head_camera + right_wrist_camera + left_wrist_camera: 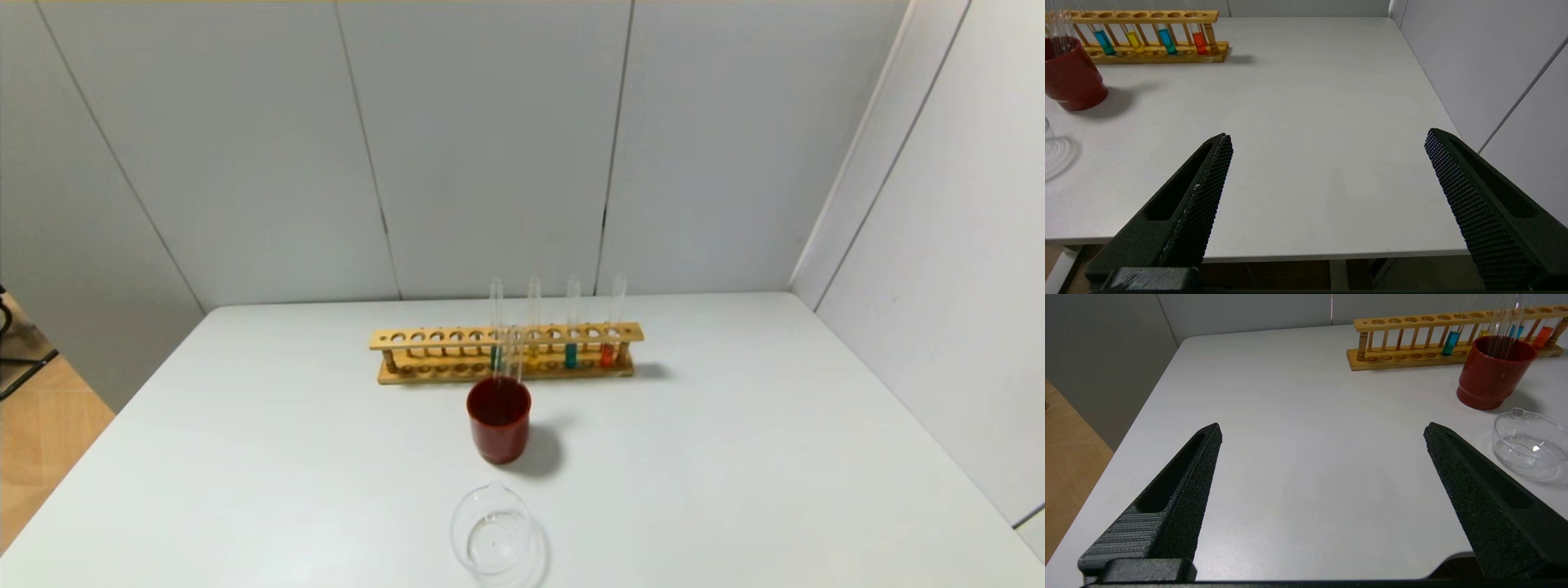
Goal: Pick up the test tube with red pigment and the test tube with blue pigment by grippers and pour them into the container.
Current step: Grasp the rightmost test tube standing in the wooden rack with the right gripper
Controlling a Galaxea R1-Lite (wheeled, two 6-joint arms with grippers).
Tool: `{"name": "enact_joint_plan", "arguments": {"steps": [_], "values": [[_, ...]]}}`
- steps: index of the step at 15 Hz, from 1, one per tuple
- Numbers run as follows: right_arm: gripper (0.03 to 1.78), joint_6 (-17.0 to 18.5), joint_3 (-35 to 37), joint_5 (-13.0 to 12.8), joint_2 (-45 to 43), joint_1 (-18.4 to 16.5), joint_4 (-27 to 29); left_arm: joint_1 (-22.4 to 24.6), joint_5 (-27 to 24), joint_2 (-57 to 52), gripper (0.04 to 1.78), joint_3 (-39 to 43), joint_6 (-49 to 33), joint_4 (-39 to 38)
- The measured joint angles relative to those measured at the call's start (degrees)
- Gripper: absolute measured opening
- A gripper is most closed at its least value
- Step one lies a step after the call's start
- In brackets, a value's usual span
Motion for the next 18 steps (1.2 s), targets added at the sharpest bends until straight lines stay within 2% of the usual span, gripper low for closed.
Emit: {"name": "enact_joint_plan", "arguments": {"steps": [6,10,12,15,18], "values": [[1.72,-0.2,0.1,0.4,0.0,0.1,-0.1,0.0,0.0,0.0,1.75,0.0,0.0,0.0],[1.72,-2.0,-0.4,1.0,0.0,0.0,-0.4,0.0,0.0,0.0,1.75,0.0,0.0,0.0],[1.72,-2.1,-4.6,2.9,0.0,0.0,0.6,0.0,0.0,0.0,1.75,0.0,0.0,0.0],[1.72,-2.0,-13.5,7.7,2.4,0.1,4.3,0.0,0.0,0.0,1.75,0.0,0.0,0.0],[1.72,-1.7,-21.7,9.1,9.1,0.5,4.7,0.0,0.0,0.0,1.75,0.0,0.0,0.0]]}}
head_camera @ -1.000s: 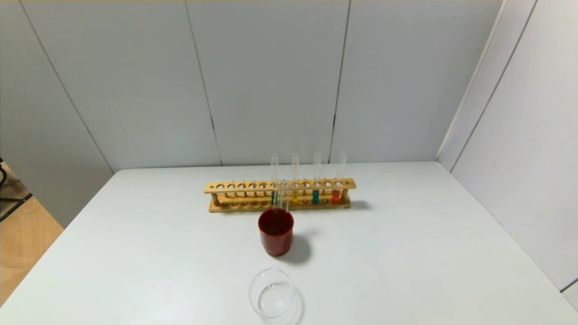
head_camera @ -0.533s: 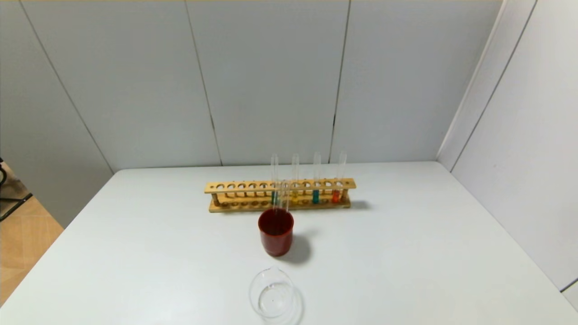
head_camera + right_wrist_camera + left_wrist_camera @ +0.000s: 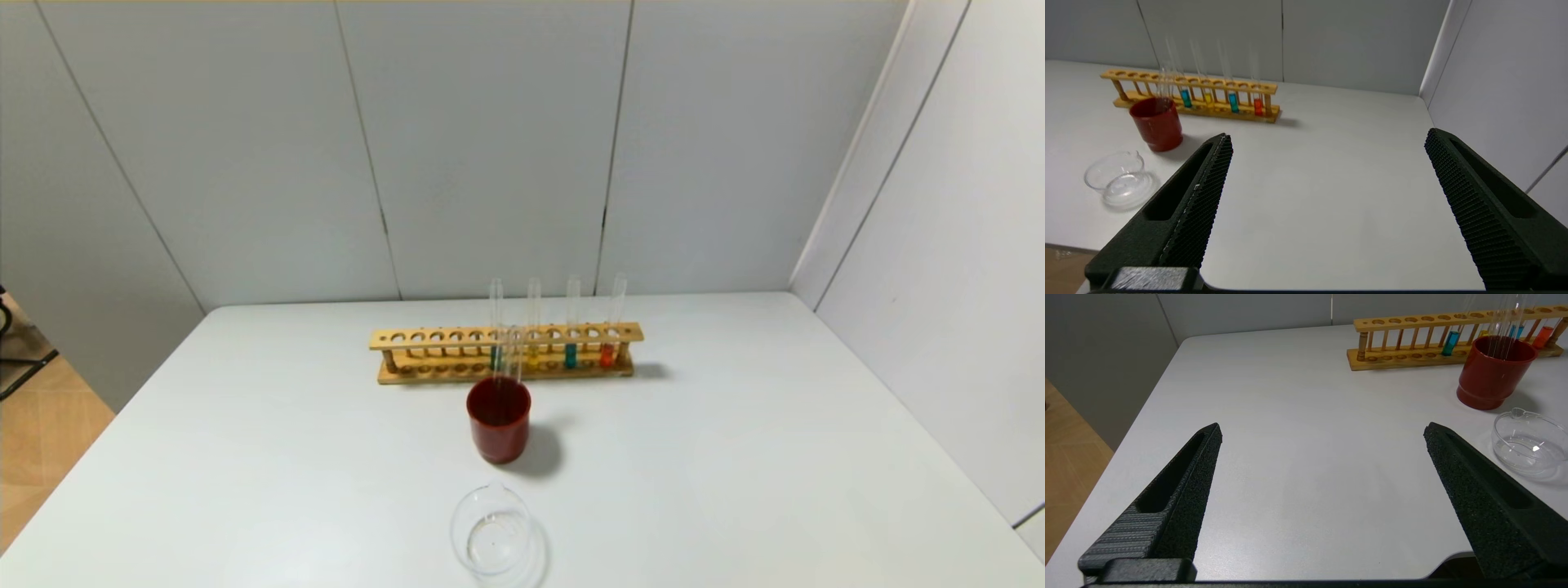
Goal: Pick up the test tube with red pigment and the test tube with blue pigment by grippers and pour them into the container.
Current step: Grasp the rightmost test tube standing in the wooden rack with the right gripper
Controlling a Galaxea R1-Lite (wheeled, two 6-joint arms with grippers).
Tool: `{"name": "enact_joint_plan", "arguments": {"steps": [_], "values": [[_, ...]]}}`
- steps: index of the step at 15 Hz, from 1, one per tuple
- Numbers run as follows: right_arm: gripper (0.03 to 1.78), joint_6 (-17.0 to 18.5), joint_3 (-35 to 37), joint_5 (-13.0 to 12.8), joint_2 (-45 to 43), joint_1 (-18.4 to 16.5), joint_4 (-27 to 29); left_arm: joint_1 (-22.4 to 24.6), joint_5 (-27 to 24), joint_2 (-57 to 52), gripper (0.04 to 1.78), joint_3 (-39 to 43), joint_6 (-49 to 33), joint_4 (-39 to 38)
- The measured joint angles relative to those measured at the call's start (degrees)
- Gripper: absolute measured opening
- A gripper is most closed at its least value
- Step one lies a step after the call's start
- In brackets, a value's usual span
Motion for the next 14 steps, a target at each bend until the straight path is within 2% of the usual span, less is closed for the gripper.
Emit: {"name": "enact_joint_plan", "arguments": {"steps": [5,7,11,14], "values": [[1.72,1.1,-13.3,0.9,16.2,0.4,-1.1,0.0,0.0,0.0,1.75,0.0,0.0,0.0],[1.72,3.1,-17.3,2.7,24.0,0.4,-4.1,0.0,0.0,0.0,1.75,0.0,0.0,0.0],[1.72,7.7,-20.4,8.8,40.7,0.4,-17.9,0.0,0.0,0.0,1.75,0.0,0.0,0.0],[1.72,9.2,-21.2,10.7,52.6,0.4,-28.1,0.0,0.0,0.0,1.75,0.0,0.0,0.0]]}}
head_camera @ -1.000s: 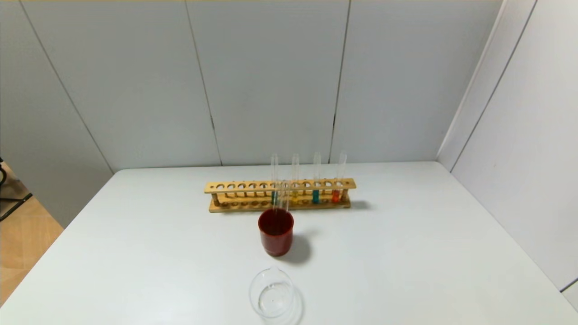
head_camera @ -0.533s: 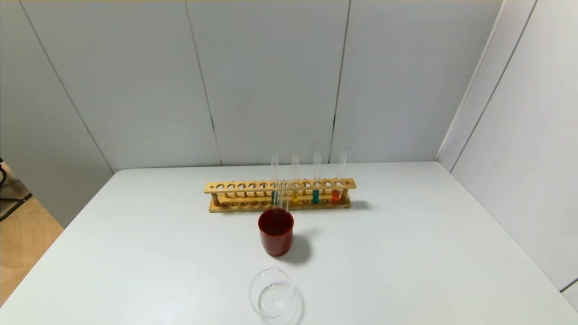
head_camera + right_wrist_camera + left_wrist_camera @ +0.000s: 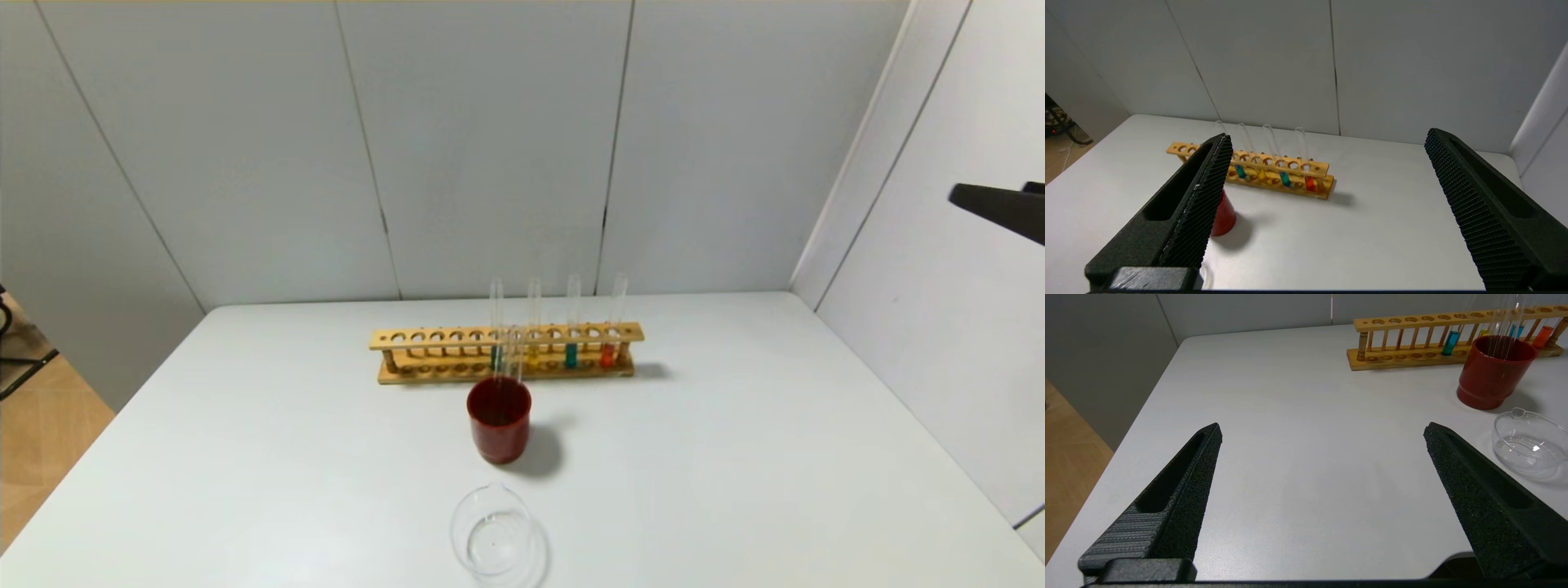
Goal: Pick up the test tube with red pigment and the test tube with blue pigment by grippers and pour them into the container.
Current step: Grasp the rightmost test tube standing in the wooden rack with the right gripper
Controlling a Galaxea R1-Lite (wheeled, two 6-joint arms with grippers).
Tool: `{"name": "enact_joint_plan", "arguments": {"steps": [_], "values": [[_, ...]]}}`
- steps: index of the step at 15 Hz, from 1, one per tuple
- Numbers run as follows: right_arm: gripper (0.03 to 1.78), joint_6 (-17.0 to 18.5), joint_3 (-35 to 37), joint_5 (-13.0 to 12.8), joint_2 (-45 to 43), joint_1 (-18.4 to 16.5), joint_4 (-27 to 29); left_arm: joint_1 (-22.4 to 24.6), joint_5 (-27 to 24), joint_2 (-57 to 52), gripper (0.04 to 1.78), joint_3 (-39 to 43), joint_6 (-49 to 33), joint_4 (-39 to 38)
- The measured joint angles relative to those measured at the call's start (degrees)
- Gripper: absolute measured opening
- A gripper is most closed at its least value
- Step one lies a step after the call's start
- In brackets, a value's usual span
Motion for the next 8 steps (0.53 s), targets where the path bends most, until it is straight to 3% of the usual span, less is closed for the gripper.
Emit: {"name": "enact_joint_plan", "arguments": {"steps": [4,8], "values": [[1.72,0.5,-1.2,0.5,15.2,0.4,-14.3,0.0,0.0,0.0,1.75,0.0,0.0,0.0],[1.72,0.5,-1.6,0.6,27.3,2.3,-23.5,0.0,0.0,0.0,1.75,0.0,0.0,0.0]]}}
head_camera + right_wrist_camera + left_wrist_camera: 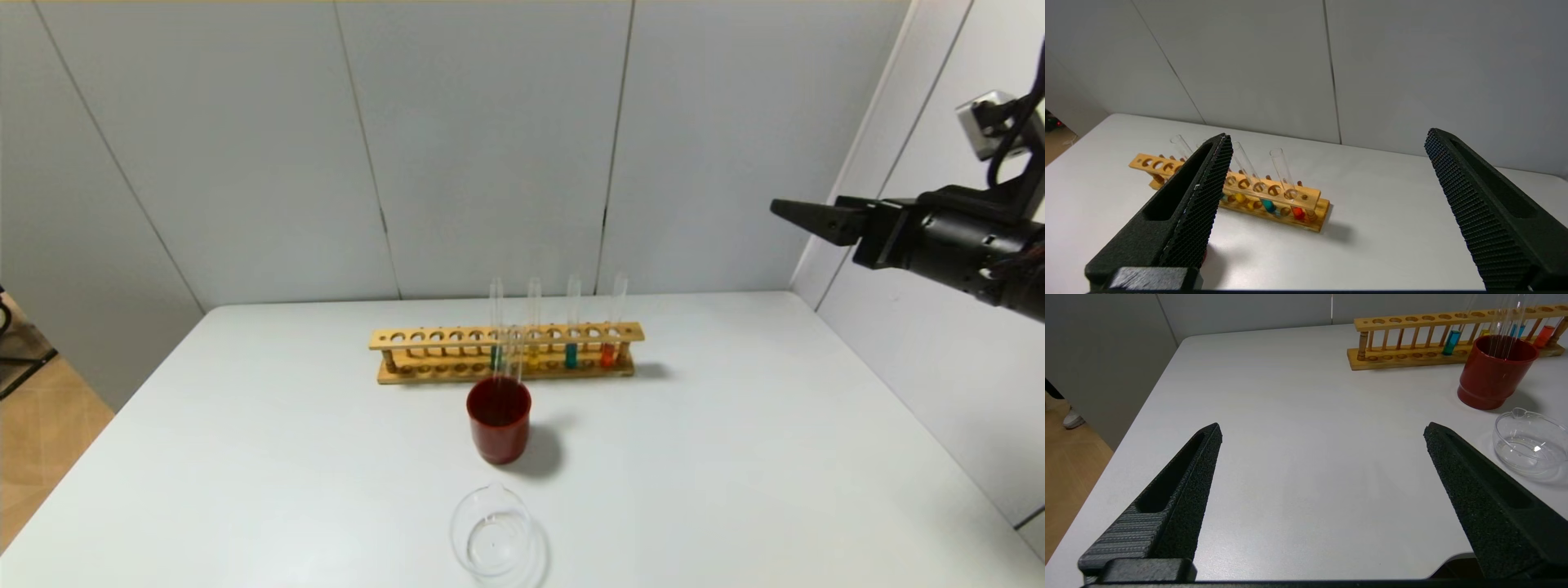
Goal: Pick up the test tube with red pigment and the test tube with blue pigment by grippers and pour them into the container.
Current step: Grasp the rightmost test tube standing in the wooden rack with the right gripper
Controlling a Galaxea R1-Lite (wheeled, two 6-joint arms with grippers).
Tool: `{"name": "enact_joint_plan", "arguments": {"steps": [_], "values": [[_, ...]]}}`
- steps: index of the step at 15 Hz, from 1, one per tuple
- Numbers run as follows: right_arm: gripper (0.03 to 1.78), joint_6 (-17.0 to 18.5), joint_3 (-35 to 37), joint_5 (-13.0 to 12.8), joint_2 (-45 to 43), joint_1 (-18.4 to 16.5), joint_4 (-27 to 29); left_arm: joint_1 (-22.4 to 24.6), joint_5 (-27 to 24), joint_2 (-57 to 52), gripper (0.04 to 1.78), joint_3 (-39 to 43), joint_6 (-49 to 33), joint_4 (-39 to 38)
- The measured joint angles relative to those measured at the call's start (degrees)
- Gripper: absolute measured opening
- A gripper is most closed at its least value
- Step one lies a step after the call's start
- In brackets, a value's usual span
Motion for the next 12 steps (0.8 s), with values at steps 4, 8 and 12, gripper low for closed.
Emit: {"name": "enact_joint_plan", "arguments": {"steps": [4,8,12], "values": [[1.72,-0.6,-0.2,0.1,11.3,2.9,-8.4,0.0,0.0,0.0,1.75,0.0,0.0,0.0],[1.72,-2.0,0.3,-0.2,20.2,6.5,-13.3,0.0,0.0,0.0,1.75,0.0,0.0,0.0],[1.72,-3.0,2.6,-0.4,26.7,8.1,-19.8,0.0,0.0,0.0,1.75,0.0,0.0,0.0]]}}
